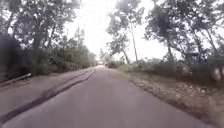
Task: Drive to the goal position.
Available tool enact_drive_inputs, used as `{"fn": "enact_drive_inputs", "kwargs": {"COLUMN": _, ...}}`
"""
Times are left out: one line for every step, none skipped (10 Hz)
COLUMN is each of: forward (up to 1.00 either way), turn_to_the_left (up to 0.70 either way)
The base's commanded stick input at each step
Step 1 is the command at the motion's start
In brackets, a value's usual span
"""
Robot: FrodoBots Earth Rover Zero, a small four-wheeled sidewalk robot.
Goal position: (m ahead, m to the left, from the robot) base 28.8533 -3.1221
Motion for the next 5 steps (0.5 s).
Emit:
{"fn": "enact_drive_inputs", "kwargs": {"forward": 0.85, "turn_to_the_left": 0.0}}
{"fn": "enact_drive_inputs", "kwargs": {"forward": 0.85, "turn_to_the_left": 0.0}}
{"fn": "enact_drive_inputs", "kwargs": {"forward": 0.85, "turn_to_the_left": 0.0}}
{"fn": "enact_drive_inputs", "kwargs": {"forward": 0.85, "turn_to_the_left": 0.0}}
{"fn": "enact_drive_inputs", "kwargs": {"forward": 0.85, "turn_to_the_left": 0.0}}
